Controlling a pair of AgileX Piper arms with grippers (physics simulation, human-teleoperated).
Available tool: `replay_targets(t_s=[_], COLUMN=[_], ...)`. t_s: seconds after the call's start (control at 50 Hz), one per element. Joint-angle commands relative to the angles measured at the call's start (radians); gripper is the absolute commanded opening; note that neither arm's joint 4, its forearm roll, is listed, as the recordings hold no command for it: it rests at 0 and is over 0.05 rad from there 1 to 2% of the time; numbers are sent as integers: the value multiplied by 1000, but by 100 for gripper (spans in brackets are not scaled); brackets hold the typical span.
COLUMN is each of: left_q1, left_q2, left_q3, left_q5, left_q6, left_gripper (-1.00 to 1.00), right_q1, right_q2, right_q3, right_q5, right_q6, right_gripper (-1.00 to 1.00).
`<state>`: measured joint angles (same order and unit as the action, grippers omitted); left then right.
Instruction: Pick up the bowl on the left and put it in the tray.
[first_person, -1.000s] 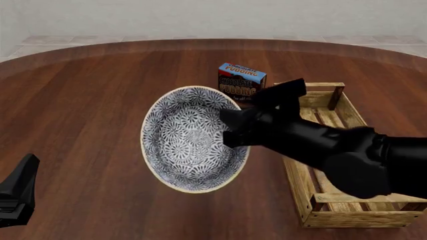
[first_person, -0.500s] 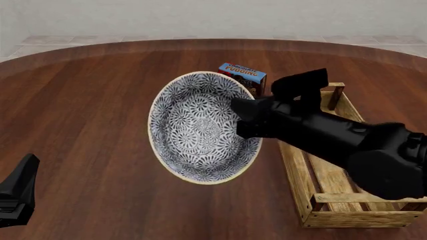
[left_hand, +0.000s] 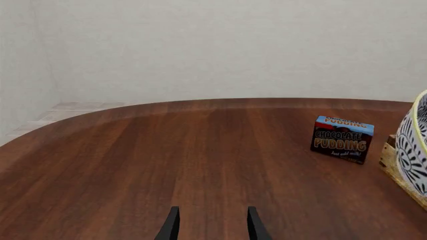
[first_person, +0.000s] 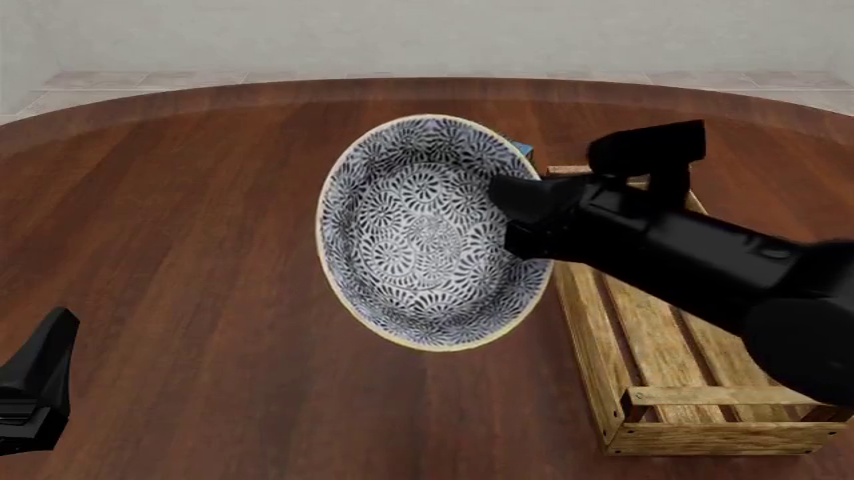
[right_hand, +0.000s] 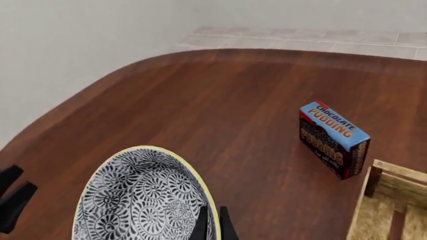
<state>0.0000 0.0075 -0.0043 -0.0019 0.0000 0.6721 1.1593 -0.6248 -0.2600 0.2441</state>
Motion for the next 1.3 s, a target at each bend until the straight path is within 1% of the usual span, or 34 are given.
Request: replay_targets(t_s=[0.02,0.42,0.76,0.8,0.82,0.94,1.18,1.3], left_q1=[0,0,0,0,0,0,0,0], left_q2=[0,0,0,0,0,0,0,0], left_q3=[0,0,0,0,0,0,0,0], left_q5=[0,0,0,0,0,0,0,0], left_q6=[0,0,0,0,0,0,0,0], left_gripper=[100,100,100,100,100,100,100,100], right_q1=[-11,-47,-88,-111,-103,-119,-144,-169], right_q2=[-33,-128,-188,-178,-188,-202,-238,-257], right_q3=[5,-4,23,25,33,56,64,79], right_q5=[5,70,81,87,77,64,79,74], right_q6=[21,31,68,73,75,95,109,125], right_gripper=[-100,-100,-100,-100,-100,-100,-100,-100])
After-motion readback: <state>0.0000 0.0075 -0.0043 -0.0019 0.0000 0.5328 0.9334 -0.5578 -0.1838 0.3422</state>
